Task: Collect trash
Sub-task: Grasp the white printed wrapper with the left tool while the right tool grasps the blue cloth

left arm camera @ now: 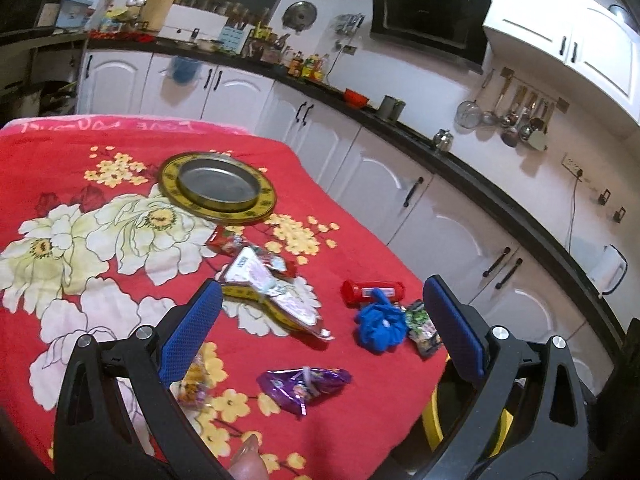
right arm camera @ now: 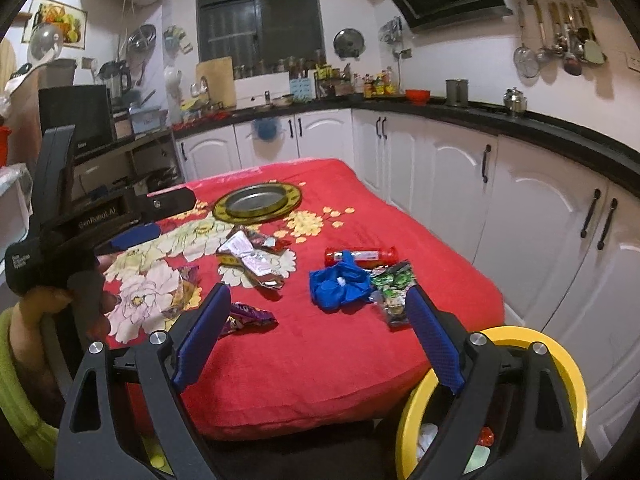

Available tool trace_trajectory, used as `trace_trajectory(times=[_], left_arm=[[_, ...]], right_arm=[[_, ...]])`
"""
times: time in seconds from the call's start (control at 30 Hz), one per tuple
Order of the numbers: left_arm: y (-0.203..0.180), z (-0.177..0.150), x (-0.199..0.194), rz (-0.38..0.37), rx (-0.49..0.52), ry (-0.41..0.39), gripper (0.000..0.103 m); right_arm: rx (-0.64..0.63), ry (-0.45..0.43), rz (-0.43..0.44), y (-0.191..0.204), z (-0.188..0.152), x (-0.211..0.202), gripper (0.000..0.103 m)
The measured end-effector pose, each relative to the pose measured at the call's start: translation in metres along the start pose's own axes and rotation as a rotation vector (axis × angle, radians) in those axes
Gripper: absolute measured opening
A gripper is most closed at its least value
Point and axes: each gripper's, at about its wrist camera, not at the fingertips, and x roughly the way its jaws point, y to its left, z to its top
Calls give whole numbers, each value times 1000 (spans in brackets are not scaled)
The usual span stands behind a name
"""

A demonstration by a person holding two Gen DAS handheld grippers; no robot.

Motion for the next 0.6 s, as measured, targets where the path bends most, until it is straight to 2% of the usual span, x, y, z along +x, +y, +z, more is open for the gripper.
trace_trajectory(times=[0.4,0.6], left_arm=[[34,16,54,71,-66,147,92],[46,25,81,78,-97,255,92]], right_arm=[[-64,79,-2,0,3,69,86],[-49,130,3,-7,6,103,77]])
